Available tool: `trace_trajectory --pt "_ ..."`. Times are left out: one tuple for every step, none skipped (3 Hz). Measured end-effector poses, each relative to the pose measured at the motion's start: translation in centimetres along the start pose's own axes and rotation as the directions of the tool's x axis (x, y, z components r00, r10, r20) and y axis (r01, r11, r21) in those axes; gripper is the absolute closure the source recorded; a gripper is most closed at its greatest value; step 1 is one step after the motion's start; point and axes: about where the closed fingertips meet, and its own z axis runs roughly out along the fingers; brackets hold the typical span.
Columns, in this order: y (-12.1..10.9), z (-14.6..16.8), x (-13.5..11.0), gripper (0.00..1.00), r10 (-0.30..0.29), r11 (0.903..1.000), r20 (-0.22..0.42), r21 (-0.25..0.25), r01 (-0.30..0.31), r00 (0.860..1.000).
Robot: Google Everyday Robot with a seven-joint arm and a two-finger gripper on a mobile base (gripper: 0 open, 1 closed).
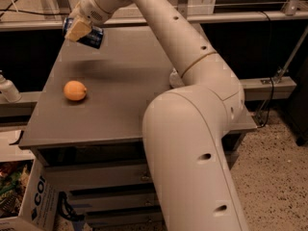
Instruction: Pick pepsi can
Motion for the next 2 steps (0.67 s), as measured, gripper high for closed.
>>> trace_trajectory --pt "-0.2 -1.3 -0.3 1.00 0.039 0.9987 0.132 0.026 -0.043 0.990" --pt "-0.2 -2.5 0.4 1.00 0.110 0.9902 0.273 0.054 -0.129 0.956"
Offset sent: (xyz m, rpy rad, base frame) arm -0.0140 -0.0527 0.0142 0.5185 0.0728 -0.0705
